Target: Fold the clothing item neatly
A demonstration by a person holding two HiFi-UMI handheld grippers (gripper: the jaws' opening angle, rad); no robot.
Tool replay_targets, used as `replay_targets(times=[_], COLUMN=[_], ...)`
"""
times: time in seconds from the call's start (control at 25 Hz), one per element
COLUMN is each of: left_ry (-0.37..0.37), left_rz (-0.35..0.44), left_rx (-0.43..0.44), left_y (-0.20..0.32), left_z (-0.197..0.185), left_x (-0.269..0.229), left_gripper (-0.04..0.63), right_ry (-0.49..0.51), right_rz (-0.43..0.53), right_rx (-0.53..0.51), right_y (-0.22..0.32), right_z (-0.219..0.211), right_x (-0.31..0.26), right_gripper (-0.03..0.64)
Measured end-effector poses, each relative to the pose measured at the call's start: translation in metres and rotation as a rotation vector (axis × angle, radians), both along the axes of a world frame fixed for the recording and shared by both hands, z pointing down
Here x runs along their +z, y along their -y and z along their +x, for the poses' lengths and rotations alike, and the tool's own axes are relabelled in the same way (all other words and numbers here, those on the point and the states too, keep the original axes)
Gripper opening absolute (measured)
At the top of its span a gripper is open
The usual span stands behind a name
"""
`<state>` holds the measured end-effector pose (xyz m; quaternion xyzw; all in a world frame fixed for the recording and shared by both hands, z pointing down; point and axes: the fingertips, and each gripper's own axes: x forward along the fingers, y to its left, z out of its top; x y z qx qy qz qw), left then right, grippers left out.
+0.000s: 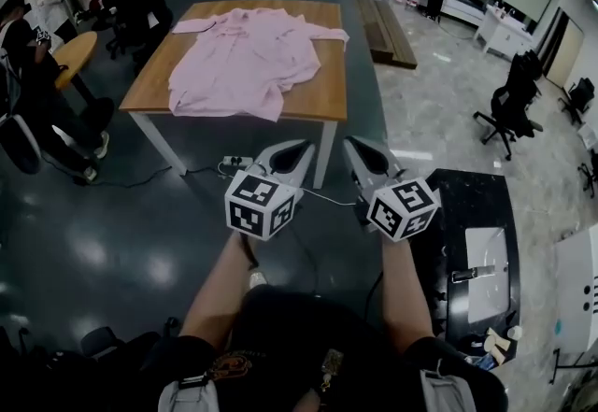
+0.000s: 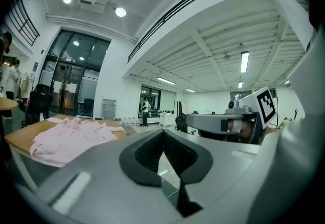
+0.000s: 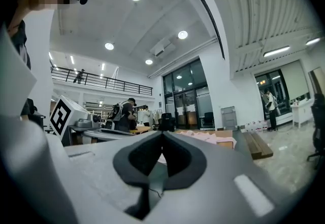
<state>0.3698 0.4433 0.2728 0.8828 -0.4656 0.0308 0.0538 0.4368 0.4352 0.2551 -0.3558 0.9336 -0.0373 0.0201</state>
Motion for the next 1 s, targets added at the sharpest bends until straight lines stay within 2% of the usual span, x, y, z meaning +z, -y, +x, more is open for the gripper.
replay_targets(times=[0.56,0.76,1.0], left_ry=[-0.031,-0.041,-0.042], left_rz=[-0.102,-0.138,-0.192], left_rx=[-0.088,-0.129,-0.174], left_y=[0.065,0.083,0.106], left_z=[-0.199,-0.251,-0.291], left_x=[0.039,0.056,0.084], left_gripper=[0.008,0.008,0.008], right_ry=[-0.087,-0.12,-0.146], right_rz=[-0.07,-0.094,-0.146], right_rx=[-0.045,-0.068,-0.098], right_y=[0.065,0.079,0.106], right_z=[-0.181,-0.228,-0.264], right_x=[0.029,0.044,0.074], right_gripper=[0.002,0.002,0.002])
